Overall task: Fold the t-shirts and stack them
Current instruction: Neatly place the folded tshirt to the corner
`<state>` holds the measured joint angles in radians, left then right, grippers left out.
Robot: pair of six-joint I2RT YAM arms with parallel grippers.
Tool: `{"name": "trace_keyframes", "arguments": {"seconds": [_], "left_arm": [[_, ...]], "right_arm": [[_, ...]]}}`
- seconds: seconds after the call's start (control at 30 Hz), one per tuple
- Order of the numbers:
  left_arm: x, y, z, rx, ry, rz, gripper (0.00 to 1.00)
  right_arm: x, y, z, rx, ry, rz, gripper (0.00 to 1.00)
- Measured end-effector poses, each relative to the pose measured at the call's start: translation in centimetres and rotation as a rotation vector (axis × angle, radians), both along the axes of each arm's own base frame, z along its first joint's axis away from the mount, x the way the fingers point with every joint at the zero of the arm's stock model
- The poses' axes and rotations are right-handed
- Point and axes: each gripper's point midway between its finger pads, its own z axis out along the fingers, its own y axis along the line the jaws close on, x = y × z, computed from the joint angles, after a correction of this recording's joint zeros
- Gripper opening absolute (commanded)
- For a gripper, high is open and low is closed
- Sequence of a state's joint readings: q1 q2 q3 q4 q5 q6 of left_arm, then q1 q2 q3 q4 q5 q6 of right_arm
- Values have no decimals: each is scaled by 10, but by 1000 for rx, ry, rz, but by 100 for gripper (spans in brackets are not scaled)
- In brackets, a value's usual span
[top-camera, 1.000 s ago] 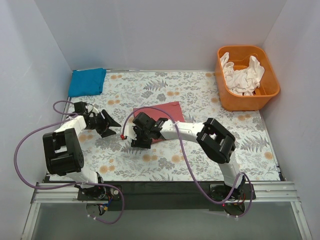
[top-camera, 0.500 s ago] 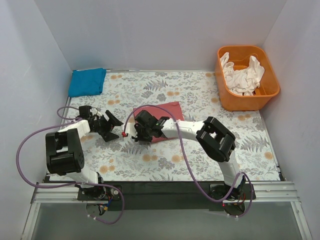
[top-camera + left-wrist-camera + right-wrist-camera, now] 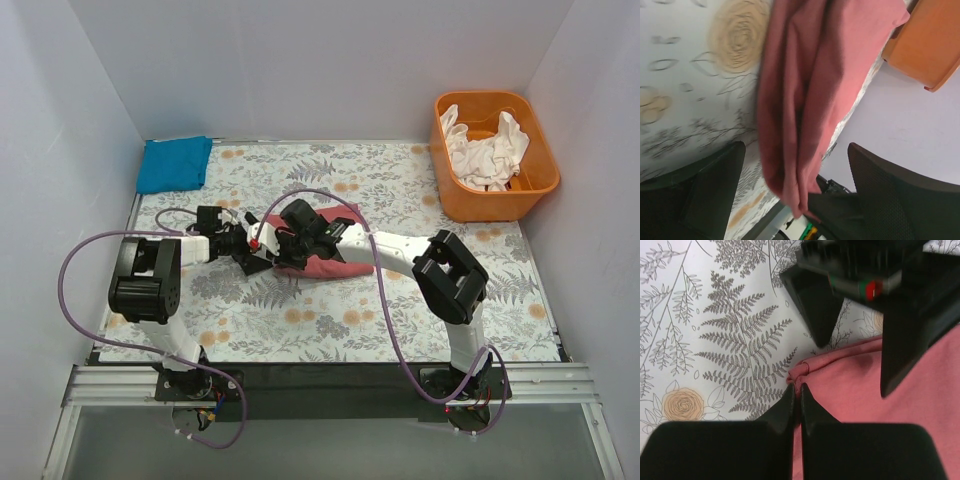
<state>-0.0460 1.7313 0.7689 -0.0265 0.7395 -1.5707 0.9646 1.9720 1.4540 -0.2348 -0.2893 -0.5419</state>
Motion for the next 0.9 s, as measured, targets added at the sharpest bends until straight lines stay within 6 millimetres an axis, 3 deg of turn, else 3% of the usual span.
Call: {"name": "trace_keyframes", "arguments": {"seconds": [0.1,0.2,0.5,0.6,0.63,0.7,0.77,0.8,0.87,0.9], "left_arm": [[5,-16,0,-24,4,-8,84],[11,-26,-1,-51,18,-5,75],[26,-33,-8,-81,53,21,55],[31,-33,-13,-78,58,30,38],[33,-33,-15,-77,62,31,24],[38,-33,-21,-62,66,37,11],[41,-33,-25,-50,72,31,0],[43,-33,-25,-37,74,22,0],[53,-31,-22,10,48,-1,0],[59,-29,-22,41,32,-19,0]], "right_arm": [[1,4,7,18,6,-7,1],[4,10,17,40,0,-11,1],[7,18,31,79,1,-25,1],[7,19,31,81,11,-30,1],[7,19,31,82,13,-32,1],[7,20,30,82,13,-33,2],[10,21,28,81,13,-41,12],[12,22,27,80,17,-45,30],[14,23,26,84,28,-62,56],[17,22,27,87,29,-70,78]]}}
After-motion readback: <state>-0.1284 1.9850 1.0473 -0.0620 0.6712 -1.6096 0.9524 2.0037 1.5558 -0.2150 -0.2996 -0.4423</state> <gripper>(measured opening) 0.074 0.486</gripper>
